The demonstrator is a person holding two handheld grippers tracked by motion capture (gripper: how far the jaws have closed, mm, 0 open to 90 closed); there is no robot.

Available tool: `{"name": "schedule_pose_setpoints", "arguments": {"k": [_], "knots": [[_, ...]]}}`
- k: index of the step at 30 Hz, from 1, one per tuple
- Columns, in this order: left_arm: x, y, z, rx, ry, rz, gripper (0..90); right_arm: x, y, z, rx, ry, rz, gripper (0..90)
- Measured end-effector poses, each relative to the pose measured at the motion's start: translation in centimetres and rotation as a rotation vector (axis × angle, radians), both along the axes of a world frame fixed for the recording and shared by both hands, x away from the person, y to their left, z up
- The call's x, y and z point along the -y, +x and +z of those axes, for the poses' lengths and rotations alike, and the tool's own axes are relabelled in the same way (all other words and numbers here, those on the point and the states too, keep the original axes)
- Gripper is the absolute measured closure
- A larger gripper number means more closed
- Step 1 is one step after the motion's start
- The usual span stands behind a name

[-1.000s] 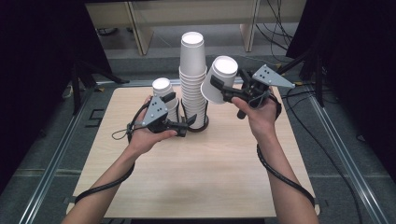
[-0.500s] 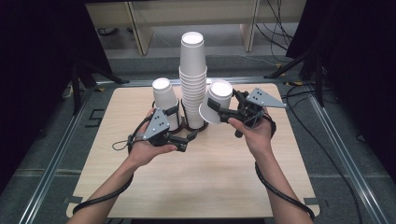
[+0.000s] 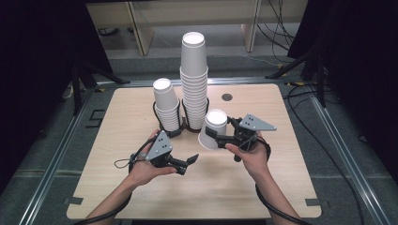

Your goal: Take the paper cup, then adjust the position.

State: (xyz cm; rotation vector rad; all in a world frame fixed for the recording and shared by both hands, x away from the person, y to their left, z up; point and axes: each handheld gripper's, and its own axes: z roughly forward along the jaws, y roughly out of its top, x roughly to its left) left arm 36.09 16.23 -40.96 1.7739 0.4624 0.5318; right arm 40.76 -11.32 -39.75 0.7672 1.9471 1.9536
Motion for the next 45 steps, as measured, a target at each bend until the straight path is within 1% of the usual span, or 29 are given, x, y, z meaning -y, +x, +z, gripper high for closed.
{"name": "schedule_pose_setpoints", "arguments": {"k": [3, 6, 12, 14, 15, 16, 17, 19, 20, 21, 22, 23, 24, 26, 28, 29, 30, 31, 32, 33, 35, 36, 37, 38, 39, 40, 41, 42, 45], "knots": [[0.0, -0.3, -1.0, -0.019, -0.007, -0.009, 0.0, -0.1, -0.4, -1.0, -0.022, -0.004, 0.015, 23.8], [0.1, -0.6, -1.8, -0.038, -0.006, -0.017, 0.0, -0.3, -0.6, -1.6, -0.027, -0.015, 0.025, 23.7], [0.6, -0.9, -2.4, -0.052, 0.012, -0.032, 0.0, -0.7, -1.3, -2.8, -0.065, -0.022, 0.048, 23.7], [0.6, -0.9, -2.5, -0.053, 0.012, -0.034, 0.0, -0.7, -1.4, -2.9, -0.045, -0.033, 0.052, 23.7], [0.6, -0.8, -2.5, -0.05, 0.005, -0.038, 0.0, -0.8, -1.6, -2.8, -0.072, -0.022, 0.067, 23.7], [0.6, -0.8, -2.5, -0.053, 0.014, -0.038, 0.0, -0.9, -1.6, -2.9, -0.048, -0.021, 0.065, 23.7], [0.6, -0.8, -2.5, -0.057, 0.019, -0.04, 0.0, -0.9, -1.7, -2.9, -0.055, -0.036, 0.064, 23.7], [0.8, -0.8, -2.7, -0.067, 0.005, -0.045, 0.0, -1.1, -1.7, -2.9, -0.052, -0.032, 0.077, 23.7], [0.8, -0.8, -2.7, -0.07, 0.021, -0.048, 0.0, -1.3, -1.8, -3.0, -0.07, -0.012, 0.081, 23.7], [1.0, -0.7, -2.9, -0.07, 0.013, -0.052, 0.0, -1.4, -1.7, -3.1, -0.058, -0.006, 0.088, 23.7], [1.1, -0.7, -3.0, -0.072, 0.024, -0.058, 0.0, -1.5, -1.8, -3.1, -0.067, 0.0, 0.097, 23.7], [1.3, -0.6, -3.1, -0.078, 0.021, -0.058, 0.0, -1.5, -1.7, -3.1, -0.067, -0.023, 0.098, 23.7], [1.3, -0.5, -3.1, -0.085, 0.023, -0.057, 0.0, -1.6, -1.7, -3.2, -0.07, -0.025, 0.106, 23.7], [1.5, -0.3, -3.3, -0.103, -0.003, -0.062, 0.0, -1.7, -1.7, -3.2, -0.054, -0.02, 0.11, 23.7], [1.5, -0.3, -3.2, -0.102, 0.012, -0.057, 0.0, -1.8, -1.7, -3.2, -0.06, -0.023, 0.102, 23.7], [1.5, -0.3, -3.2, -0.104, 0.015, -0.057, 0.0, -1.8, -1.9, -3.1, -0.079, -0.016, 0.108, 23.8], [1.5, -0.3, -3.2, -0.1, 0.019, -0.059, 0.0, -1.8, -1.9, -3.1, -0.079, -0.002, 0.111, 23.7], [1.6, -0.2, -3.3, -0.094, 0.011, -0.062, 0.0, -1.8, -1.9, -3.1, -0.067, -0.012, 0.113, 23.7], [1.6, -0.3, -3.3, -0.099, 0.019, -0.063, 0.0, -1.8, -1.8, -3.0, -0.055, -0.02, 0.116, 23.8], [1.6, -0.3, -3.3, -0.103, 0.025, -0.062, 0.0, -1.9, -2.0, -2.9, -0.051, -0.006, 0.113, 23.8], [1.6, -0.2, -3.5, -0.096, 0.028, -0.065, 0.0, -1.9, -2.1, -2.9, -0.072, -0.008, 0.114, 23.8], [1.7, -0.2, -3.5, -0.102, 0.035, -0.068, 0.0, -1.9, -2.0, -2.9, -0.044, -0.006, 0.121, 23.8], [1.8, -0.1, -3.6, -0.105, 0.024, -0.068, 0.0, -1.9, -2.2, -2.8, -0.065, -0.018, 0.12, 23.8], [1.7, 0.0, -3.6, -0.106, 0.041, -0.069, 0.0, -2.1, -2.3, -2.9, -0.08, 0.008, 0.134, 23.8], [1.9, 0.0, -3.7, -0.115, 0.032, -0.071, 0.0, -2.2, -2.2, -3.0, -0.067, 0.009, 0.135, 23.8], [2.0, 0.0, -3.8, -0.113, 0.022, -0.08, 0.0, -2.2, -2.3, -3.0, -0.078, -0.008, 0.132, 23.8], [2.0, 0.0, -3.7, -0.115, 0.04, -0.079, 0.0, -2.3, -2.3, -3.1, -0.061, -0.001, 0.134, 23.8], [2.2, 0.1, -3.9, -0.119, 0.033, -0.085, 0.0, -2.4, -2.3, -3.2, -0.067, -0.02, 0.136, 23.8], [2.3, 0.3, -3.9, -0.141, 0.026, -0.092, 1.3, -2.5, -2.4, -3.2, -0.089, -0.006, 0.143, 23.8]]}}
